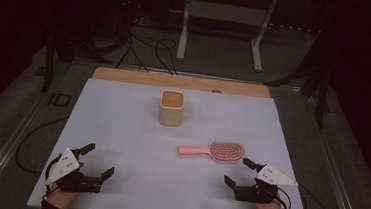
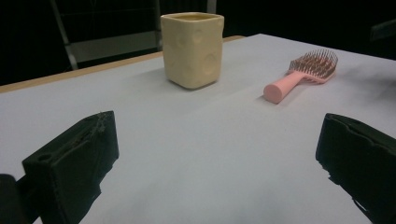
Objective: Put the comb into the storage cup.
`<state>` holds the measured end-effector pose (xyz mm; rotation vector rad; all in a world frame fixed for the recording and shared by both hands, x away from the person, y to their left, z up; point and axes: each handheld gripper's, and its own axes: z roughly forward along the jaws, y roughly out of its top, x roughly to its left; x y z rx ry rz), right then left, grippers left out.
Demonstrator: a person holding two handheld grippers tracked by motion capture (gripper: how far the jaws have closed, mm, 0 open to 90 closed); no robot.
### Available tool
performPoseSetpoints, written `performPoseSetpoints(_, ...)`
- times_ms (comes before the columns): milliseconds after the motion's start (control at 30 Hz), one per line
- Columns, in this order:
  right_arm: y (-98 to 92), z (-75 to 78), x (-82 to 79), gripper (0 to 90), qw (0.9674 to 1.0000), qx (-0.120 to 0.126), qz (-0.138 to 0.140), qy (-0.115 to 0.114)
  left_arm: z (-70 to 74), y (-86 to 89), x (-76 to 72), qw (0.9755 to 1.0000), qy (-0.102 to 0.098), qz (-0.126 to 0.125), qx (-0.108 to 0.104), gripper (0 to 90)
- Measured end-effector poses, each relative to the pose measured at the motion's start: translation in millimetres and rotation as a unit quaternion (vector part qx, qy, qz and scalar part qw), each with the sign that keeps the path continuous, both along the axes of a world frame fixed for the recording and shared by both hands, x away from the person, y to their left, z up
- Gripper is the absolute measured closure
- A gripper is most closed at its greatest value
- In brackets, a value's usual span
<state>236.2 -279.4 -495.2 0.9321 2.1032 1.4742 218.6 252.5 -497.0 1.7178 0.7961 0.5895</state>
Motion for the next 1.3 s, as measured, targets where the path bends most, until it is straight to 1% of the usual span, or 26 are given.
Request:
performPoseSetpoints(233,0.9,-0.8,-2.3,7.2,0.9999,-0.008,0.009,0.005,-0.2,-2.2,1.6,1.0000,0.002,-0.003,-0.001,0.1)
performPoseSetpoints(267,0.9,-0.6,-3.1,7.2,0.9999,-0.005,0.009,0.006,-0.3,-2.5,1.7,1.0000,0.001,-0.002,0.001,0.1)
performPoseSetpoints(333,0.7,1.2,-3.9,7.5,0.9999,-0.004,0.010,0.006,0.0,-2.4,2.1,1.0000,0.002,-0.001,-0.001,0.1)
performPoseSetpoints(367,0.7,2.4,-4.7,7.6,1.0000,-0.006,0.006,0.001,-0.1,-2.2,2.2,1.0000,0.001,-0.002,-0.001,0.1)
performPoseSetpoints(400,-0.1,3.5,-5.1,7.5,1.0000,-0.003,0.008,0.000,-0.2,-1.8,2.5,1.0000,0.002,-0.001,-0.002,0.1)
performPoseSetpoints(500,-0.3,5.8,-5.9,7.5,1.0000,0.001,0.005,0.002,0.0,-0.9,3.6,1.0000,0.001,0.000,-0.006,0.1)
performPoseSetpoints(567,0.6,6.9,-6.8,7.5,1.0000,-0.001,0.004,0.001,0.2,-0.8,3.3,1.0000,0.002,-0.001,-0.009,0.1)
performPoseSetpoints(600,0.7,7.1,-6.7,7.5,1.0000,-0.003,0.006,0.001,0.4,-0.8,2.6,1.0000,0.001,-0.001,-0.006,0.1)
performPoseSetpoints(700,1.7,8.0,-6.2,7.5,0.9999,-0.001,0.010,0.009,0.6,0.1,0.8,1.0000,-0.001,-0.002,-0.004,0.1)
performPoseSetpoints(733,2.4,8.9,-6.6,7.5,0.9999,-0.003,0.010,0.010,0.4,0.3,0.7,1.0000,-0.001,-0.003,-0.007,0.1)
performPoseSetpoints(800,4.0,10.6,-7.3,7.5,0.9999,-0.008,0.010,0.006,0.5,1.1,0.4,1.0000,0.000,-0.001,-0.010,0.1)
performPoseSetpoints(900,5.4,11.8,-7.0,7.5,0.9998,-0.008,0.015,0.009,0.8,1.7,0.1,1.0000,-0.001,0.000,-0.008,0.1)
performPoseSetpoints(933,7.2,13.5,-7.3,7.5,0.9996,-0.005,0.024,0.011,0.8,1.9,0.2,0.9999,-0.002,-0.001,-0.011,0.1)
performPoseSetpoints(1167,11.3,21.3,-10.0,7.5,0.9990,-0.021,0.038,0.014,0.8,0.4,0.7,0.9999,-0.001,-0.004,-0.010,0.1)
performPoseSetpoints(1200,13.2,25.4,-12.1,7.5,0.9987,-0.024,0.042,0.013,0.8,-0.4,0.6,1.0000,-0.001,-0.006,-0.008,0.1)
performPoseSetpoints(1233,13.2,25.4,-12.1,7.5,0.9987,-0.024,0.042,0.013,0.8,-0.4,0.6,1.0000,-0.001,-0.006,-0.008,0.1)
performPoseSetpoints(1267,15.3,30.5,-14.1,7.5,0.9985,-0.019,0.048,0.016,0.8,-0.7,0.8,0.9999,0.000,-0.008,-0.008,0.1)
performPoseSetpoints(1300,16.5,32.8,-14.6,7.5,0.9985,-0.019,0.049,0.013,0.7,-0.8,0.9,0.9999,0.000,-0.009,-0.006,0.1)
